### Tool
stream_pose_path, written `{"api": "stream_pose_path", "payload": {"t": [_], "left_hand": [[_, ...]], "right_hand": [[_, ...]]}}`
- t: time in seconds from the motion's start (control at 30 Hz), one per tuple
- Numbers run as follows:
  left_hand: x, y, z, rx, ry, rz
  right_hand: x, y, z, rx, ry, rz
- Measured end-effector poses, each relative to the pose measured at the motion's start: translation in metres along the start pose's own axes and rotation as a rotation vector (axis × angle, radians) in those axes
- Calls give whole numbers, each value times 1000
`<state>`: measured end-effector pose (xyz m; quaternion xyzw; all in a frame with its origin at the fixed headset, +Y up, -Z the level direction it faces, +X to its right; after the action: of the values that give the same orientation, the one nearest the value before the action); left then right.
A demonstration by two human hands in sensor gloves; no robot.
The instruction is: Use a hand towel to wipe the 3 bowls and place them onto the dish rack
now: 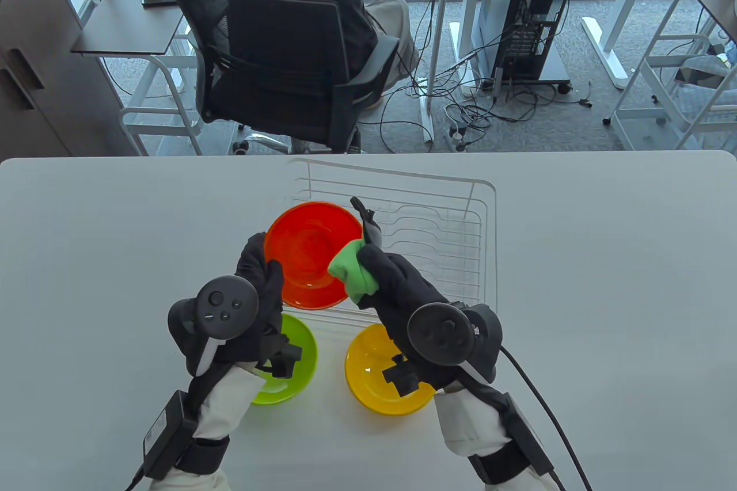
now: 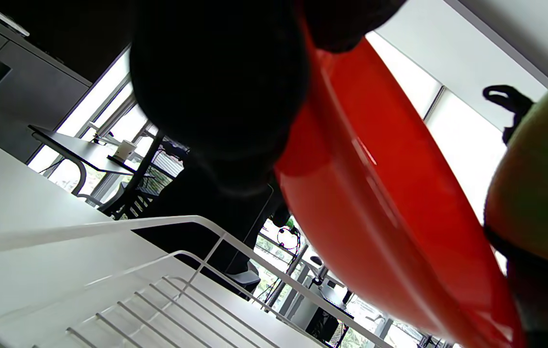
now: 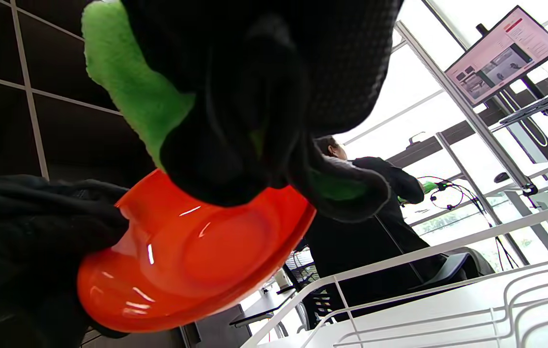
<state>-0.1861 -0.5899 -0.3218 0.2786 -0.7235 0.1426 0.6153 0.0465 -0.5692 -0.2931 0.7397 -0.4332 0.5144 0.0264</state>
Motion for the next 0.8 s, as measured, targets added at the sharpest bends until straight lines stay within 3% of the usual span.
{"api": "stream_pose_path", "payload": {"t": [0.4, 0.67, 0.8], "left_hand": [[16, -20, -39, -59, -149, 51], [30, -23, -64, -110, -234, 48], [33, -24, -71, -96, -258, 73]], "right_hand": [[11, 37, -8, 189, -70, -170], [15, 36, -11, 326, -163, -37], [16, 31, -9, 547, -233, 54]]}}
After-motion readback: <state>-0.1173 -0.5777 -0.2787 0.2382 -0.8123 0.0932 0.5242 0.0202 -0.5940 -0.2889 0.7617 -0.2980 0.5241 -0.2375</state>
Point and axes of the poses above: the tracker on the back of each hand, its own z axis roughly to the little-finger side, its own x axis roughly from the fingertips to the wrist, y = z × x, the point moved 3 cm from there along -x, roughly from the wrist to the fingertips, and after that the axes turned 10 degrees about z, right-handed, at the moved point
